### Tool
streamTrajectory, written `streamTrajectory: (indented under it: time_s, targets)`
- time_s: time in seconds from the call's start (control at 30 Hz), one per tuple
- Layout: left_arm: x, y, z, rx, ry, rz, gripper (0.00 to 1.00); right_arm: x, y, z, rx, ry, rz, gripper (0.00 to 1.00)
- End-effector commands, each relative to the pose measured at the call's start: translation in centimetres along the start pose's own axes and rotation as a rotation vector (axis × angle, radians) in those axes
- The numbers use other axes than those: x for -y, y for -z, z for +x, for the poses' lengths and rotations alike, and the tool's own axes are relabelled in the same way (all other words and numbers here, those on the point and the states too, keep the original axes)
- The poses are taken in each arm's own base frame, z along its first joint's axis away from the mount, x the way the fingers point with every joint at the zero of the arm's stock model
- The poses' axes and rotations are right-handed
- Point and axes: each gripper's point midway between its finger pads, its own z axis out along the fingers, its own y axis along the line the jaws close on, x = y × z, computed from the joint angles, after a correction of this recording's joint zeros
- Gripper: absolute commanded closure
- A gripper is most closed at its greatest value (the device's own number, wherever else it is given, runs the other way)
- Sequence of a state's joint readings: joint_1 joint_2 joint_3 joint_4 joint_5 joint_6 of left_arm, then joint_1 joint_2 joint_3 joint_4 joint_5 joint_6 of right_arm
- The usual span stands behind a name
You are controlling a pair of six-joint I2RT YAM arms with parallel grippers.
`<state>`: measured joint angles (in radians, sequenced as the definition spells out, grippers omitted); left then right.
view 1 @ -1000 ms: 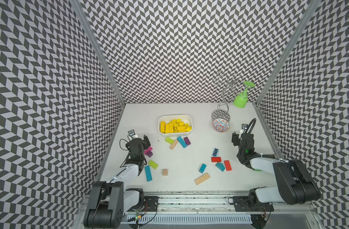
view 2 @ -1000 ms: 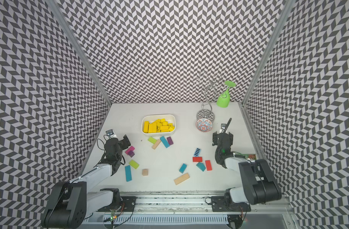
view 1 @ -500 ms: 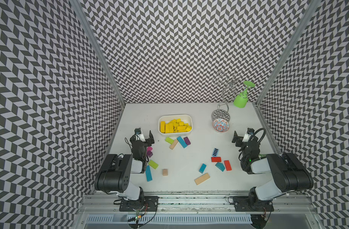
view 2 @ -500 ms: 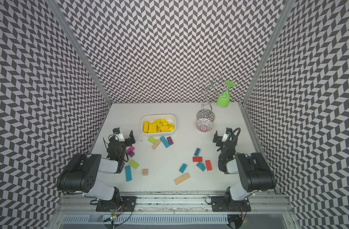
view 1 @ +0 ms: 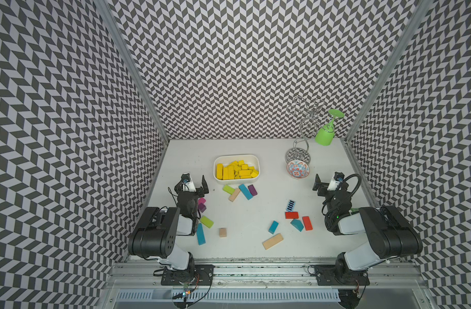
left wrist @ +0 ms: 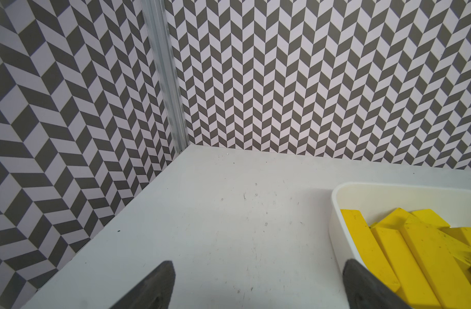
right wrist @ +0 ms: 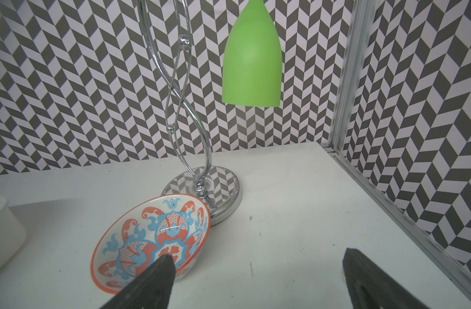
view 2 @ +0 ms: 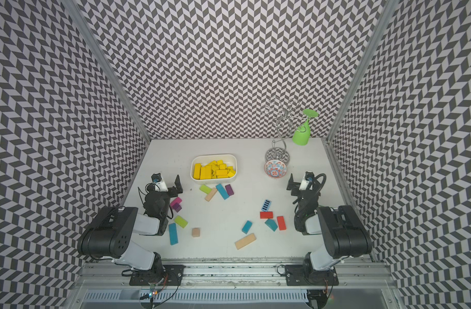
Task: Pick out the yellow building blocks
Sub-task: Reset both arms
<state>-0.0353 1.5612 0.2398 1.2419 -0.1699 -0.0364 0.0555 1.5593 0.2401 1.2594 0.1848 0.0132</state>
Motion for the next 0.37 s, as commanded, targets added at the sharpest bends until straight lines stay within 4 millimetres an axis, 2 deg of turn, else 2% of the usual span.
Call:
streamTrajectory:
  time_s: [0.0,0.17,0.33]
  targets:
    - [0.17,-0.08,-1.1,0.039,-0.008,0.002,0.0,-0.11,0.21,-1.54,0.073,-0.024,-0.011,0.01]
    - [0.18,-0.57,-0.79,0.021,-0.007,0.008,0.0,-0.1,0.19,-1.61,0.075,-0.025,-0.01,0.01]
    - [0.24,-0.16,-1.06,0.034,-0.006,0.009,0.0,-0.12,0.25,-1.81,0.082,-0.025,-0.012,0.01]
